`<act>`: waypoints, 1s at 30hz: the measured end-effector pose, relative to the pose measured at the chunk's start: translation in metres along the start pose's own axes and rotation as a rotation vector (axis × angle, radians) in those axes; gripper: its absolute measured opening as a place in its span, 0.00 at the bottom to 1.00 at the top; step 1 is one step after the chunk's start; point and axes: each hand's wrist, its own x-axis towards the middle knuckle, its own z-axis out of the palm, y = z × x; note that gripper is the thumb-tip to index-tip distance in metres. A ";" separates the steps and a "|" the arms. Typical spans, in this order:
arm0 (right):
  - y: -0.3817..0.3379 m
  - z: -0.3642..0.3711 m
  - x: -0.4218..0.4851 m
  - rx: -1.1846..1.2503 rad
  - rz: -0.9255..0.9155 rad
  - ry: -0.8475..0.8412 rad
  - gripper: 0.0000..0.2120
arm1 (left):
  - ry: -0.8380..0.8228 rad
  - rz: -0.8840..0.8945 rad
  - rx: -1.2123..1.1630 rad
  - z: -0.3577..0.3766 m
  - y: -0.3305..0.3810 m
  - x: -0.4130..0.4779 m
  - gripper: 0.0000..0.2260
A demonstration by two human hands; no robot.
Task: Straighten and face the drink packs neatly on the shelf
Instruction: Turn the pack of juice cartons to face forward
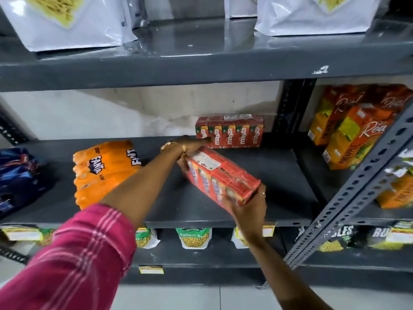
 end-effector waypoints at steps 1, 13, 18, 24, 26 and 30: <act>0.001 0.007 -0.015 -0.039 -0.013 0.057 0.33 | -0.014 0.029 0.014 0.007 0.011 0.001 0.30; 0.001 -0.027 0.031 -0.024 0.124 0.111 0.49 | -0.075 0.641 0.527 0.069 0.051 -0.045 0.38; 0.008 -0.067 0.107 -0.137 0.187 -0.265 0.54 | 0.329 0.520 0.554 0.056 -0.029 -0.060 0.56; 0.014 -0.062 0.129 -0.168 0.136 -0.576 0.23 | 0.411 0.345 -0.086 0.104 -0.120 -0.070 0.39; 0.016 -0.068 0.121 -0.199 0.143 -0.530 0.25 | 0.401 0.388 -0.118 0.117 -0.127 -0.068 0.42; 0.018 -0.093 0.089 -0.287 0.143 -0.476 0.19 | 0.373 0.439 -0.153 0.121 -0.138 -0.070 0.43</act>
